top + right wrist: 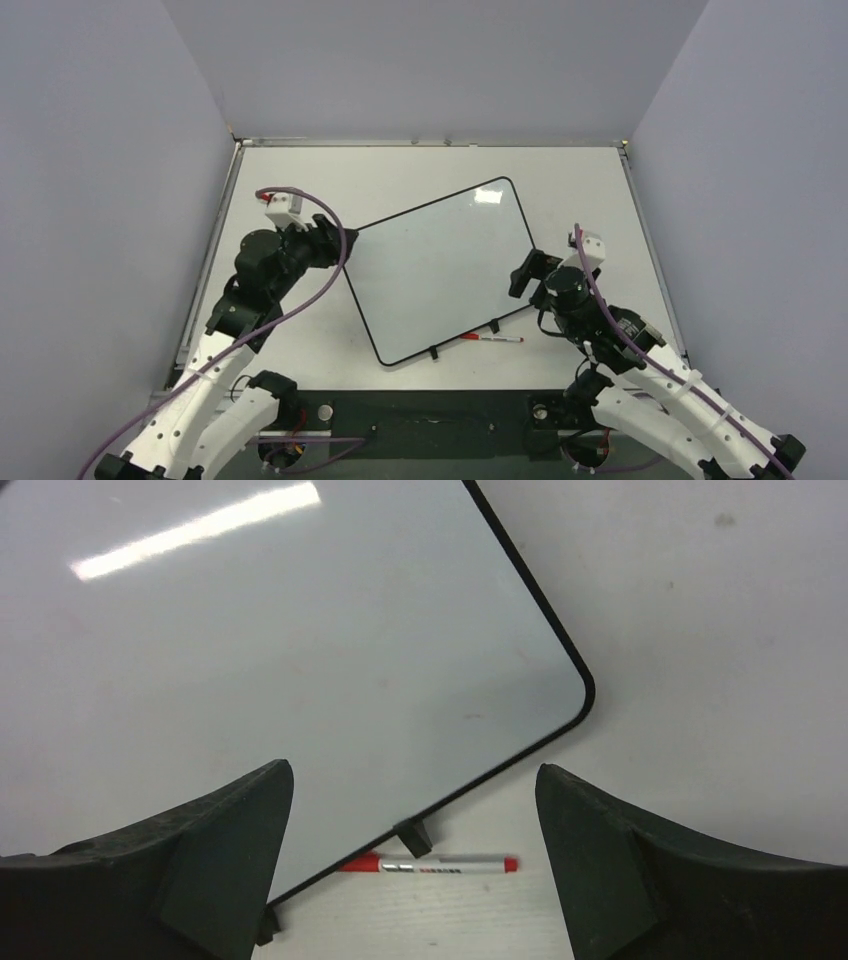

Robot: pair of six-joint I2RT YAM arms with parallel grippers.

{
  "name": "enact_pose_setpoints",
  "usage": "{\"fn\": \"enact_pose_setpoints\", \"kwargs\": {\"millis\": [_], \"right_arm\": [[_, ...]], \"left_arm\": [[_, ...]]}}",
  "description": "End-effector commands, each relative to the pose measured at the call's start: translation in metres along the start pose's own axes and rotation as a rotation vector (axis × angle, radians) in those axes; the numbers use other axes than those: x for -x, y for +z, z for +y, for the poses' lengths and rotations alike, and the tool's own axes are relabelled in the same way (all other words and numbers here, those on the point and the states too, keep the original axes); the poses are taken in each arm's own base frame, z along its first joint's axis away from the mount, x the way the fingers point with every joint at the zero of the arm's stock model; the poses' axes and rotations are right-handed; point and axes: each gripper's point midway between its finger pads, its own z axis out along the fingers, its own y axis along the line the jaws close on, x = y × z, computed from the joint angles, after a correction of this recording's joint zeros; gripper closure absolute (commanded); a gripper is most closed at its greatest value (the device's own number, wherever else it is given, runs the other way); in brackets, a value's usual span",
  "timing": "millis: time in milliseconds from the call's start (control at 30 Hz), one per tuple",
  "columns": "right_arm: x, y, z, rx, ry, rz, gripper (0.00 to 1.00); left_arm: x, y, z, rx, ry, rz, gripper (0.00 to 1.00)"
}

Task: Write a sentence on the whiteboard
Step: Pick up the whiteboard marker at the center of the board.

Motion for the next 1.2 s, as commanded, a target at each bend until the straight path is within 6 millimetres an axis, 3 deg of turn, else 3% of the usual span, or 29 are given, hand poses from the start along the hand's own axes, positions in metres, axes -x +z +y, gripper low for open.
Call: {"fn": "enact_pose_setpoints", "kwargs": {"millis": [0,100,300,400,733,1000,1167], "right_arm": [[-0.043,0.003,-0.024,-0.079,0.229,0.034,0.14],[-0.068,0.01,-0.034,-0.111,0.257,0.072,0.16],[-0.107,0.014,-0.054,-0.233,0.278,0.136,0.27],[-0.123,0.014,-0.05,-0.231,0.308,0.15,0.31],[-0.137,0.013,-0.047,-0.265,0.395,0.094,0.34],[-0.15,0.02,-0.06,-0.38,0.373,0.089,0.4],[-0.155,0.023,-0.054,-0.4,0.335,0.108,0.41]], "left_arm": [[0.024,0.002,-0.03,-0.029,0.098,-0.081,0.42],[0.02,0.001,-0.039,-0.052,0.099,-0.07,0.42],[0.02,-0.006,-0.037,-0.042,0.104,-0.07,0.42],[0.018,-0.008,-0.034,-0.034,0.106,-0.072,0.42],[0.016,-0.009,-0.033,-0.036,0.126,-0.071,0.42],[0.014,-0.013,-0.029,-0.03,0.148,-0.07,0.42],[0.014,-0.014,-0.029,-0.035,0.149,-0.077,0.42]]}}
